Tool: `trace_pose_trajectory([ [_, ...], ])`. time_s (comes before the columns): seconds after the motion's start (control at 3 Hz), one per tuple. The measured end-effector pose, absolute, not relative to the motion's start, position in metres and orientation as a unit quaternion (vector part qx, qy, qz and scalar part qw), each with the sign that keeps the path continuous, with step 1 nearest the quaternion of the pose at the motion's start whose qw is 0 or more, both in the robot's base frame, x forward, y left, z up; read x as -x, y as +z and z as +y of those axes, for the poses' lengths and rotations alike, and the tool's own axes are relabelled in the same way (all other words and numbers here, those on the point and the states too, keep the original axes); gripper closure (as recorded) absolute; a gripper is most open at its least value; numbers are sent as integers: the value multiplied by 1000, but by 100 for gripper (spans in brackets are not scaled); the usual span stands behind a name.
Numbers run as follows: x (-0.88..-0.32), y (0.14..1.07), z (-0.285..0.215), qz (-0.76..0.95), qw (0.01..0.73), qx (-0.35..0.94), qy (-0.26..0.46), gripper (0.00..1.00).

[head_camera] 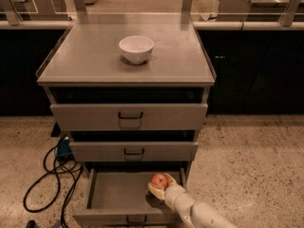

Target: Place apple into bottom drawer

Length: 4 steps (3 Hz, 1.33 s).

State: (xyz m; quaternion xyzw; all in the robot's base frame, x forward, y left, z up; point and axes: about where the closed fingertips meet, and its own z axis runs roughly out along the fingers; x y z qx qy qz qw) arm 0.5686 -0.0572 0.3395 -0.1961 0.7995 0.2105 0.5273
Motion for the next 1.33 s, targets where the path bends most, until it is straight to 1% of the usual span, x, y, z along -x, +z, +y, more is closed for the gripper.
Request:
trace_pose_trajectory([
  [0.33,-607,286,-60,820,507,200,176,100],
  [0.67,-656,237,-84,847,470,221,109,100],
  [1.0,-654,210,-69,850,447,259,99,100],
  [1.33,-654,210,-68,850,447,260,100,100],
])
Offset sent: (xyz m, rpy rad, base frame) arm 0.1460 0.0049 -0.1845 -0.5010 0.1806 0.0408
